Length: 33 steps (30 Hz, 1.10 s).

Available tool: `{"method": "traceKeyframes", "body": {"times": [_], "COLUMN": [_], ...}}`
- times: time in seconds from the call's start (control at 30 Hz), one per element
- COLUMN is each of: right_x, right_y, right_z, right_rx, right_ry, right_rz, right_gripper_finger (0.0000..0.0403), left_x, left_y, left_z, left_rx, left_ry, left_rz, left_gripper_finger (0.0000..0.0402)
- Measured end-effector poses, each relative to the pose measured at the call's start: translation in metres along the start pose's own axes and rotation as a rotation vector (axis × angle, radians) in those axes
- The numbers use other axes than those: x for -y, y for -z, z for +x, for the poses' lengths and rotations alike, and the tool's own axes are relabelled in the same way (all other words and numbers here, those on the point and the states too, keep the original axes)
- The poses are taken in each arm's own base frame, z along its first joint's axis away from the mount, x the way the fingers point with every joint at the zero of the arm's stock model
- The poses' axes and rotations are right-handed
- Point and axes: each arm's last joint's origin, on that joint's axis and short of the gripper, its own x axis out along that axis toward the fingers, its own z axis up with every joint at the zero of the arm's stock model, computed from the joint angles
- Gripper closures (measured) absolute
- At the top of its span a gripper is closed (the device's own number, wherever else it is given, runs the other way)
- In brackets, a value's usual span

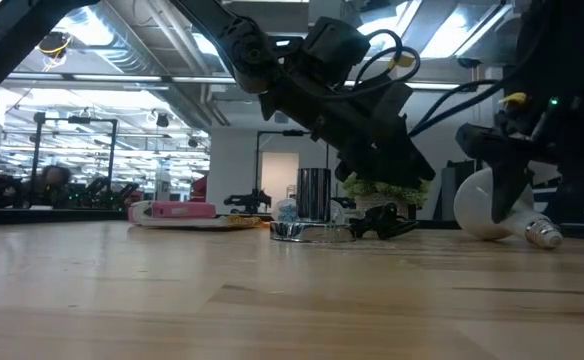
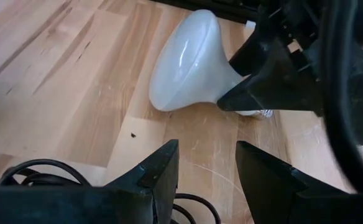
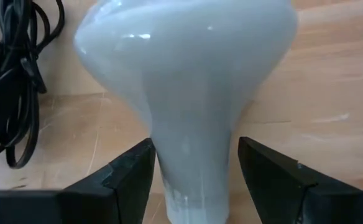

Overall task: Screw lightbulb
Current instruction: Insert the lightbulb into the silver lamp socket

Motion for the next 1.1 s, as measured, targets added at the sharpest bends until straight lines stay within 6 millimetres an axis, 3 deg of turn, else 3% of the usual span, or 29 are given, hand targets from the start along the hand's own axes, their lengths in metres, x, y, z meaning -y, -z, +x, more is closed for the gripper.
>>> {"method": "traceKeyframes", "body": {"times": [0.37, 0.6, 0.87, 1.1], "right_x": [0.000, 0.000, 0.000, 0.004], "right_y": [0.003, 0.003, 0.002, -0.019], "right_z": [0.006, 0.006, 0.004, -0.014], "right_rx": [0.044, 0.058, 0.066, 0.109], "right_ry": [0.006, -0.004, -0.016, -0.064], "right_rz": [-0.030, -0.034, -0.031, -0.024], "right_gripper_finger": [0.0174, 0.0244, 0.0244, 0.0239], "left_x": [0.000, 0.000, -0.004, -0.025], "left_y": [0.000, 0.000, 0.000, -0.002], "left_z": [0.000, 0.000, 0.000, -0.009], "left_rx": [-0.003, -0.003, -0.002, -0.069], "left_ry": [-0.001, -0.001, -0.007, -0.056], "left_rz": [0.000, 0.001, 0.027, 0.014], "left_gripper_finger": [0.0251, 0.0251, 0.0251, 0.0251]}}
